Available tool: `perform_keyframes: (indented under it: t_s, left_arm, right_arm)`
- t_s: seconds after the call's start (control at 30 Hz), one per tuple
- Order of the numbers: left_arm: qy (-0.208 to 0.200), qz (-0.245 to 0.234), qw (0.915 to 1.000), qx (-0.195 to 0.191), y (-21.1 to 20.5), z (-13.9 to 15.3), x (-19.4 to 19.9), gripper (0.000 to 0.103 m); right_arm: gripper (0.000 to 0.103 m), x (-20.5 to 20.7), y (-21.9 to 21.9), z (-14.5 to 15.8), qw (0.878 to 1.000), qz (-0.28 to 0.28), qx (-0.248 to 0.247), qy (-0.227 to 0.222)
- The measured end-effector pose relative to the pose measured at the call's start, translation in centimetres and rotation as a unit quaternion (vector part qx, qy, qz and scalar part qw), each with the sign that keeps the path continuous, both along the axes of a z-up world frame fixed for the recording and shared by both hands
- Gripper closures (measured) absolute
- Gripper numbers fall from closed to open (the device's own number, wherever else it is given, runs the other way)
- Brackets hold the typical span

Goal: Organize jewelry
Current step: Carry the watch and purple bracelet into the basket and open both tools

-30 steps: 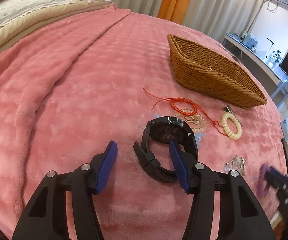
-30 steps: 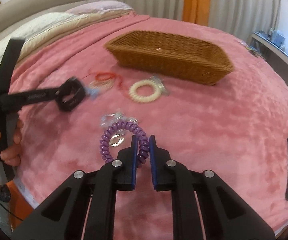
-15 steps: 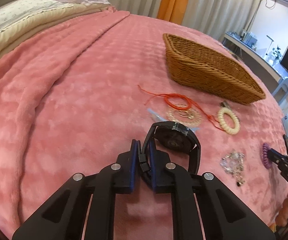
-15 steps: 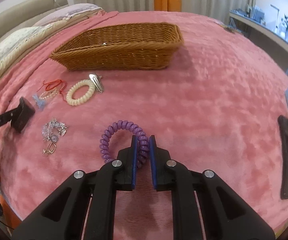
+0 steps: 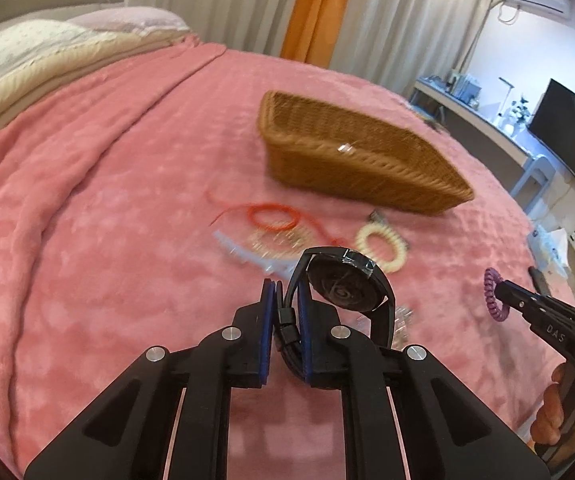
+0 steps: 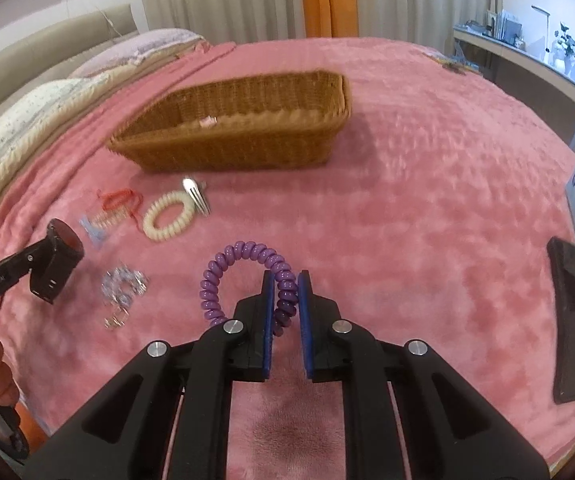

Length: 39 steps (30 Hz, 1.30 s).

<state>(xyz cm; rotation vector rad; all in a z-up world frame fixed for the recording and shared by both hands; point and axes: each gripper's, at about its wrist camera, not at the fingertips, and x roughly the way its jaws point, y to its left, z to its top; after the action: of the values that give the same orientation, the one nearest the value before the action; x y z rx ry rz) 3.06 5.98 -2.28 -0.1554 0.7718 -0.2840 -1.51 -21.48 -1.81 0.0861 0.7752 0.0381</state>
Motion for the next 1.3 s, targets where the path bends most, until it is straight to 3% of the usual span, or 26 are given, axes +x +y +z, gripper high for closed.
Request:
perform_keyframes:
  t_s: [0.27, 0.37, 0.53, 0.7, 0.87, 0.97, 1.13, 1.3]
  left_arm:
    - [-0.047, -0.016, 0.9988, -0.004, -2.7, 4.9, 2.9, 0.093]
    - [-0.061, -0.017, 0.998, -0.007, -3.8, 6.7, 5.1, 0.093]
    - [-0.072, -0.015, 0.9972, -0.008, -5.8, 8.5, 9.3, 0.093]
    - [-0.061, -0.014, 0.998, -0.004, -7.3, 7.6, 13.2, 0.093]
    - [-0.036, -0.007, 0.9993, 0.012, -8.0, 4.8, 16.3, 0.093]
    - [-0.019, -0.008, 0.999, 0.039, -8.7, 3.2, 17.6, 0.092]
    - [0.005, -0.012, 0.9987, 0.05, -8.8, 1.6, 18.4, 0.091]
    - [0.002, -0.018, 0.9986, 0.049, -8.5, 2.1, 18.1, 0.084]
  right_arm:
    - [0.093, 2.0, 0.2, 5.5, 0.998, 0.011, -0.002, -0.058]
    - [0.093, 5.0, 0.3, 8.2, 0.996, 0.013, -0.008, -0.085]
    - [0.093, 9.5, 0.4, 9.5, 0.995, 0.017, -0.005, -0.096]
    - [0.093, 14.7, 0.8, 8.2, 0.997, 0.02, -0.009, -0.071]
    - [0.093, 18.8, 1.7, 5.4, 0.999, 0.029, -0.022, -0.028]
    - [0.093, 20.5, 2.2, 3.8, 0.999, 0.031, -0.027, 0.0]
    - [0.093, 21.5, 2.5, 2.4, 0.999, 0.035, -0.027, 0.024]
    - [0.093, 21.3, 2.1, 2.3, 0.999, 0.033, -0.016, 0.032]
